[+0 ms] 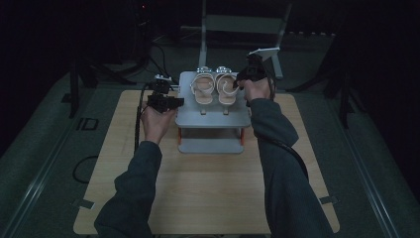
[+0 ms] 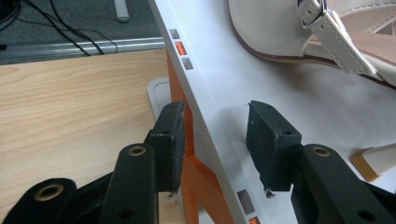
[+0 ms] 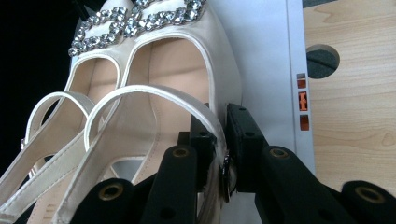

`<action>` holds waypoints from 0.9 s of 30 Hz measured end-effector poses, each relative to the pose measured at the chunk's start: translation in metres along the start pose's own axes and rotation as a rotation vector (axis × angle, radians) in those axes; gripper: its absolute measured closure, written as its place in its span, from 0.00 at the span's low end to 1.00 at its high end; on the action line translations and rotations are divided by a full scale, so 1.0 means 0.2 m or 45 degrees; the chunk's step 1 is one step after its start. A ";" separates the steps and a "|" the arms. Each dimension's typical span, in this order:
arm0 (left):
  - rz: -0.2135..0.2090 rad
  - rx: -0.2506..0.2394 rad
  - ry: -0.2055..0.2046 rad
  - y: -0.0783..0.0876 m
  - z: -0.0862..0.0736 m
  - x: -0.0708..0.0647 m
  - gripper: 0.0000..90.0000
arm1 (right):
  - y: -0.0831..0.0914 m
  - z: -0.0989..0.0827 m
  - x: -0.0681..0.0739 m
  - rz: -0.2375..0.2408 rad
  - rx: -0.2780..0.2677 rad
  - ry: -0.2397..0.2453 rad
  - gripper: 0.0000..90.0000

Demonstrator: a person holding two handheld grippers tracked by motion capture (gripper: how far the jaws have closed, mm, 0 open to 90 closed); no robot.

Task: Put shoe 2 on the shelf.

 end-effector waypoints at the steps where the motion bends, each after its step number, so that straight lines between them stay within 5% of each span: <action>1: -0.001 0.000 0.000 0.00 0.00 0.00 0.64 | 0.00 0.00 0.00 -0.001 0.004 0.002 0.91; 14: 0.002 -0.002 0.003 0.00 0.00 0.00 0.64 | -0.03 0.00 -0.02 0.021 0.035 0.026 0.89; 22: -0.002 -0.005 0.006 0.00 0.00 0.00 0.64 | -0.03 0.00 0.00 0.074 0.001 0.072 0.66; 27: -0.005 -0.006 0.007 0.00 0.00 0.00 0.64 | -0.01 0.01 0.02 0.050 -0.026 0.122 0.56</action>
Point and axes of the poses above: each handheld gripper's, and its own axes: y roughly backward along the jaws, z roughly out of its top, x roughly to its left, the point moved 4 cm from there along -y, roughly forward along the jaws, and after that the axes turned 7 degrees about -z, right-handed, at the moved point
